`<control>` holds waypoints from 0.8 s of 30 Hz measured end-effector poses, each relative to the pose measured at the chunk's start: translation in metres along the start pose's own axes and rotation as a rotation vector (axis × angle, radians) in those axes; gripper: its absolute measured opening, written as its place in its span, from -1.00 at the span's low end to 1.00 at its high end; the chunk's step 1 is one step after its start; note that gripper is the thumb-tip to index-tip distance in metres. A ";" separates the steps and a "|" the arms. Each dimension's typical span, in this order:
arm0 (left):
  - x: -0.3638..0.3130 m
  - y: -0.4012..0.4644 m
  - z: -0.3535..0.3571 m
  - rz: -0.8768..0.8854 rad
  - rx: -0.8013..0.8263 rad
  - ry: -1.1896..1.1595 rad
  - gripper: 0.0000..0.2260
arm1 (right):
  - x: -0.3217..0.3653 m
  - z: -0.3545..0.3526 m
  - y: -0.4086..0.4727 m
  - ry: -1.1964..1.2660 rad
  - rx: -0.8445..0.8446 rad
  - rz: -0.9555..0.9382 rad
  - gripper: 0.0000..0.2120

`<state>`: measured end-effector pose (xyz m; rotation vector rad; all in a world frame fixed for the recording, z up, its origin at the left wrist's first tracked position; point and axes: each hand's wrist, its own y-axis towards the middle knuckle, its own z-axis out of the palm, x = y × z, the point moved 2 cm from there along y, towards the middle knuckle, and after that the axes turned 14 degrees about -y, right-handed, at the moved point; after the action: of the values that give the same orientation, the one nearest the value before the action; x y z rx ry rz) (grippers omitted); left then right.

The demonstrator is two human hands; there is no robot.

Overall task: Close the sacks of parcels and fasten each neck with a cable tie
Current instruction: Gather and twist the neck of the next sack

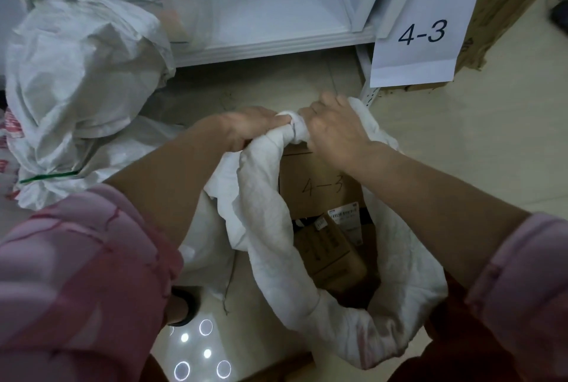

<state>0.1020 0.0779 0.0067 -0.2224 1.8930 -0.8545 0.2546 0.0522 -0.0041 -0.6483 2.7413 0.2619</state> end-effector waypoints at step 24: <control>0.124 -0.040 -0.025 -0.253 0.149 -0.730 -0.80 | -0.015 0.039 0.057 0.136 0.534 0.178 -0.75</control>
<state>0.0129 -0.0020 -0.0508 -0.6019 1.1290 -0.9177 0.2513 0.1184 -0.0298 -0.2842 2.8129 -0.4802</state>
